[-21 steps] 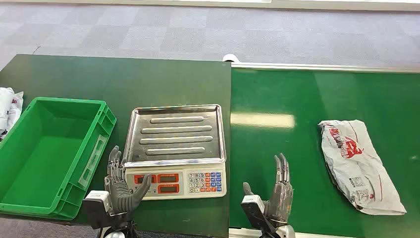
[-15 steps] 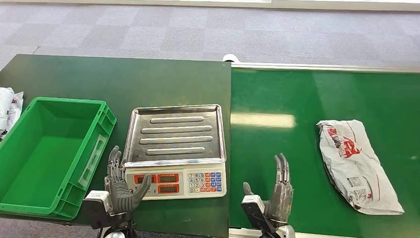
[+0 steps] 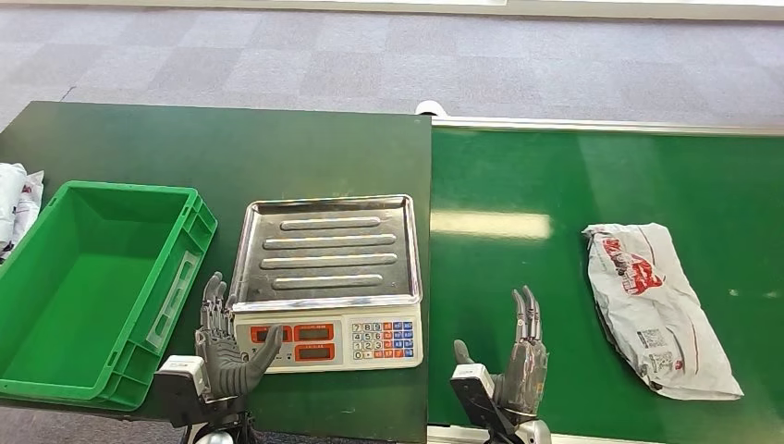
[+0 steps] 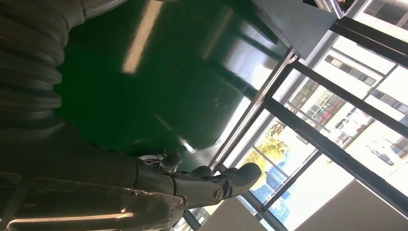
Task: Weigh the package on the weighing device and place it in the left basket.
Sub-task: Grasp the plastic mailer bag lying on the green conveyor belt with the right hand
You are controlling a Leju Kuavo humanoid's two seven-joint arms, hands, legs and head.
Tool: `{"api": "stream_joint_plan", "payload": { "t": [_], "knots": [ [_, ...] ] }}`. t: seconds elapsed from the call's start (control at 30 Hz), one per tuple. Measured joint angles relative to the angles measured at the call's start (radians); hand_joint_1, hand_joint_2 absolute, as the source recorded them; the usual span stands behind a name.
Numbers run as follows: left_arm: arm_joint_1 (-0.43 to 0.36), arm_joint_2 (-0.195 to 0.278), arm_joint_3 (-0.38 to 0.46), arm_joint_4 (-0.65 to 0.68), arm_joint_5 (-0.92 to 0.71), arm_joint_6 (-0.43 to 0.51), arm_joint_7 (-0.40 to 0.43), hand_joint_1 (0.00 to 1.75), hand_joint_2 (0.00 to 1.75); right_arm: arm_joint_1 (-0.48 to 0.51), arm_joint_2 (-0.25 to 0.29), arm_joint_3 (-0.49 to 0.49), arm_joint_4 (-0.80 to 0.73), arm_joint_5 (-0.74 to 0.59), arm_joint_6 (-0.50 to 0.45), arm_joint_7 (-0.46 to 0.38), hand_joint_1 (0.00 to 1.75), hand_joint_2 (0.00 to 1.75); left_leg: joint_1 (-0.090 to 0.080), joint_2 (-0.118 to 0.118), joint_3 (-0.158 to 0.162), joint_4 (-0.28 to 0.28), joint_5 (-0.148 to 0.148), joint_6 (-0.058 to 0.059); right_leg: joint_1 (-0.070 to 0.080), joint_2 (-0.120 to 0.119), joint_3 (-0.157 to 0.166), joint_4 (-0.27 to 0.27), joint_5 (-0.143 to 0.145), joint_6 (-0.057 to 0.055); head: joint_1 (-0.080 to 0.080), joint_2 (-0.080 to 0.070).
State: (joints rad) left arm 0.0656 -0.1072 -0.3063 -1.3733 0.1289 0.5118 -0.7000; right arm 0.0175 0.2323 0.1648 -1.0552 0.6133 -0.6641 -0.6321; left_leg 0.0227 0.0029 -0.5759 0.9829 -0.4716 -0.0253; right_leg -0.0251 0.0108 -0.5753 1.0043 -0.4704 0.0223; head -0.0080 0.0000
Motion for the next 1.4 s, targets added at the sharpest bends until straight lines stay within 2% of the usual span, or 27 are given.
{"api": "stream_joint_plan", "payload": {
  "t": [0.87, 1.13, 1.3, 1.4],
  "knots": [
    [0.003, -0.001, -0.005, 0.000, -0.012, -0.001, 0.000, 0.00, 1.75, 0.023, 0.003, -0.014, -0.023, 0.018, 0.000, 0.000, 0.00, 1.75, 0.000, 0.000, 0.000, 0.000, 0.000, 0.000, 0.000, 0.000, 0.000, 0.000, 0.000, 0.000, 0.000, 0.000],
    [0.029, 0.018, -0.010, -0.066, -0.113, 0.060, 0.000, 0.00, 1.75, 0.063, 0.006, -0.030, -0.169, 0.064, 0.000, -0.027, 0.00, 1.75, 0.000, 0.000, 0.000, 0.000, 0.000, 0.000, 0.000, 0.000, 0.000, 0.000, 0.000, 0.000, 0.000, 0.000],
    [0.029, 0.052, -0.011, -0.125, -0.169, 0.068, 0.000, 0.00, 1.75, 0.061, -0.022, -0.064, -0.303, 0.091, 0.000, 0.008, 0.00, 1.75, 0.000, 0.000, 0.001, 0.000, 0.000, 0.000, 0.000, 0.000, 0.001, 0.000, 0.000, 0.000, 0.000, 0.000],
    [0.017, 0.065, -0.016, -0.143, -0.203, 0.050, 0.001, 0.00, 1.75, 0.020, -0.041, -0.094, -0.327, 0.076, 0.001, 0.050, 0.00, 1.75, 0.000, 0.000, 0.001, 0.000, 0.000, 0.000, 0.000, 0.000, 0.001, 0.000, 0.001, 0.000, 0.000, 0.000]
  ]
}}
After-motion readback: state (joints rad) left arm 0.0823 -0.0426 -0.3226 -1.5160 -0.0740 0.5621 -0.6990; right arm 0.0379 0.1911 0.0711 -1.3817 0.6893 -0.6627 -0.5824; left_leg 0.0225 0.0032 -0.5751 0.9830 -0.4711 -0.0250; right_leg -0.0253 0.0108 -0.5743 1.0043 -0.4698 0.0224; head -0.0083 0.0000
